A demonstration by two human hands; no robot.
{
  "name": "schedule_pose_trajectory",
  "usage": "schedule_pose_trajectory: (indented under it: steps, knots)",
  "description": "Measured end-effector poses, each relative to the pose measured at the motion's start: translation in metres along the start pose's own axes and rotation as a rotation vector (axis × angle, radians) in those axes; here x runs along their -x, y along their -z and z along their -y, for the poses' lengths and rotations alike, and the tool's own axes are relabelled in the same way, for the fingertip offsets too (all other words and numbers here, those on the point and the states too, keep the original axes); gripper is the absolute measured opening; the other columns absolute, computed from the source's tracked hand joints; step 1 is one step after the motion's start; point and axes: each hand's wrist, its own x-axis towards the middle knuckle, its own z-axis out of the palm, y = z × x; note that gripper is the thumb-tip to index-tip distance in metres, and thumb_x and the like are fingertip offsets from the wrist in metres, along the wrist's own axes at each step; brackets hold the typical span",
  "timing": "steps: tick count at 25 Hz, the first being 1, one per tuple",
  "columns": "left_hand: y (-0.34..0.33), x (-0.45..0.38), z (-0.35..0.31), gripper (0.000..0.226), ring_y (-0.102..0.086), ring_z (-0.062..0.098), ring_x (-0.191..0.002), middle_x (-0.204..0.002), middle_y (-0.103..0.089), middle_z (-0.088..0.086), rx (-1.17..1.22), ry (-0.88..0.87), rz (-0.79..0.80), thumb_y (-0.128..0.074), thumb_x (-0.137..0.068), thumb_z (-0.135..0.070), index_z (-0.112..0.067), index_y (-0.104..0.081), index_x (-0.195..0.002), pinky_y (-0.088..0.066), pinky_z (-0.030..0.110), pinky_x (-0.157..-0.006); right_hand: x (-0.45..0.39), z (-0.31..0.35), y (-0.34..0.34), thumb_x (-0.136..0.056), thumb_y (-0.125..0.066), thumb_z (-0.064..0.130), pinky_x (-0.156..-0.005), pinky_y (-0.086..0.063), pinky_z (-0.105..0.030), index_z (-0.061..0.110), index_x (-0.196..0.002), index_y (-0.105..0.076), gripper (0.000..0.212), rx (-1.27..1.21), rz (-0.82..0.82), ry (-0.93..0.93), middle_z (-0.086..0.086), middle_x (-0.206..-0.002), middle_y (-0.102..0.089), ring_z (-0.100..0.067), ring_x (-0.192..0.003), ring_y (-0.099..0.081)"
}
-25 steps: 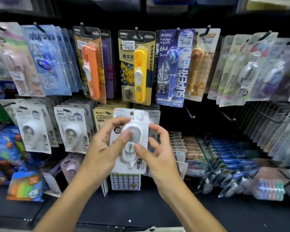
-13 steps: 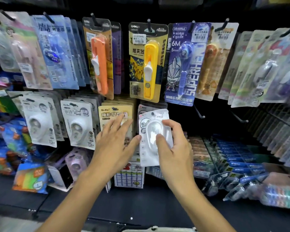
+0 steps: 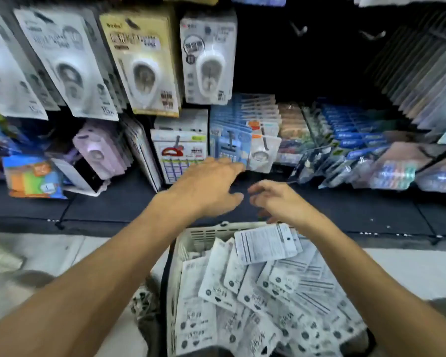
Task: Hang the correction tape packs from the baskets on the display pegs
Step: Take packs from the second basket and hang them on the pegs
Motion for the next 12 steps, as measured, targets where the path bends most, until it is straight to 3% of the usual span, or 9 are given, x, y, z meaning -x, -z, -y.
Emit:
schedule_pose_trajectory:
  steps: [2, 4, 6, 8, 10, 12]
  knots:
    - [-0.045, 0.005, -0.017, 0.058, -0.048, 0.023, -0.135, -0.152, -0.048, -0.005, -0.086, -0.085, 0.448, -0.059, -0.095, -0.049, -0.034, -0.042, -0.148, -0.042, 0.044, -0.109, 0.01, -0.07, -0.009, -0.098, -0.061, 0.03, -0.071, -0.046, -0.024, 0.022, -0.127, -0.061, 0.03, 0.446, 0.298, -0.169, 0.0, -0.122, -0.061, -0.023, -0.102, -0.062]
    - [-0.08, 0.012, -0.021, 0.059, -0.046, 0.021, -0.138, -0.156, -0.042, -0.01, -0.172, -0.038, 0.726, -0.06, -0.095, -0.052, -0.039, -0.04, -0.149, -0.04, 0.042, -0.111, 0.012, -0.113, -0.017, -0.095, -0.064, 0.03, -0.084, -0.044, -0.027, 0.017, -0.133, -0.058, 0.041, 0.776, 0.39, -0.181, -0.005, -0.134, -0.057, -0.023, -0.112, -0.055]
    - [-0.101, 0.017, -0.021, 0.06, -0.046, 0.022, -0.138, -0.156, -0.043, -0.008, -0.206, -0.03, 0.773, -0.06, -0.095, -0.051, -0.038, -0.039, -0.15, -0.04, 0.038, -0.109, 0.011, -0.135, -0.017, -0.09, -0.069, 0.028, -0.099, -0.046, -0.036, 0.02, -0.138, -0.053, 0.051, 0.769, 0.199, -0.107, -0.007, -0.14, -0.054, -0.028, -0.122, -0.053]
    - [-0.106, 0.018, -0.017, 0.058, -0.048, 0.023, -0.136, -0.153, -0.047, -0.007, -0.173, -0.052, 0.674, -0.059, -0.096, -0.05, -0.039, -0.039, -0.15, -0.042, 0.036, -0.106, 0.013, -0.147, -0.018, -0.086, -0.069, 0.021, -0.11, -0.04, -0.044, 0.028, -0.146, -0.044, 0.066, 0.824, 0.073, -0.026, -0.006, -0.152, -0.042, -0.032, -0.136, -0.042]
    - [-0.106, 0.016, -0.013, 0.055, -0.051, 0.024, -0.131, -0.147, -0.053, -0.004, -0.15, -0.064, 0.591, -0.057, -0.097, -0.048, -0.04, -0.04, -0.149, -0.045, 0.036, -0.103, 0.017, -0.158, -0.018, -0.081, -0.069, 0.012, -0.122, -0.022, -0.049, 0.035, -0.156, -0.028, 0.089, 0.897, 0.235, -0.042, -0.001, -0.167, -0.016, -0.031, -0.152, -0.017]
    - [-0.109, 0.017, -0.011, 0.054, -0.052, 0.024, -0.13, -0.146, -0.054, -0.004, -0.153, -0.065, 0.618, -0.057, -0.098, -0.046, -0.038, -0.041, -0.149, -0.043, 0.033, -0.099, 0.023, -0.166, -0.022, -0.077, -0.071, 0.006, -0.126, 0.0, -0.051, 0.039, -0.16, -0.009, 0.109, 0.931, 0.37, -0.095, 0.006, -0.17, 0.007, -0.028, -0.156, 0.009]
